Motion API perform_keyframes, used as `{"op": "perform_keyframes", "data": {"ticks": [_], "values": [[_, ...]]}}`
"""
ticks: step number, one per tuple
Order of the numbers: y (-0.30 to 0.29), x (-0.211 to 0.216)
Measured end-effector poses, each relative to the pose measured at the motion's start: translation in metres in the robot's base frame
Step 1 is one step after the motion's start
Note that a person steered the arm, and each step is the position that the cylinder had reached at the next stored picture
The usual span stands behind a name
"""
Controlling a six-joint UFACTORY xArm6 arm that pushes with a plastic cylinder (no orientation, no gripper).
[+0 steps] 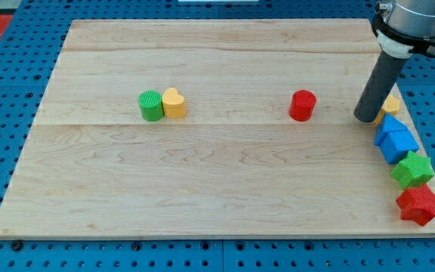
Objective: Move red circle to the center right
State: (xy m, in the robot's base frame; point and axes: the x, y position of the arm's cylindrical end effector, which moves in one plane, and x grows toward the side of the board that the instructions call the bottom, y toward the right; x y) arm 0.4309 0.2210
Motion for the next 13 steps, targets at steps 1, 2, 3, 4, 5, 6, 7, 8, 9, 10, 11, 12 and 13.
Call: {"op": "perform_keyframes", "data": {"ticks": [1, 2, 3, 4, 5, 6, 7, 8, 9, 10, 11, 12, 13], "values": [[-0.051, -0.008], [-0.080, -0.008], [-0.123, 0.000], [-0.145, 0.016], [-0.182, 0.004], [-0.186, -0.020], [-0.156, -0.018], [-0.108, -0.021], [-0.065, -0.039], [-0.085, -0.068], [-0.089, -0.069], [-0.089, -0.069], [-0.090, -0.069]]}}
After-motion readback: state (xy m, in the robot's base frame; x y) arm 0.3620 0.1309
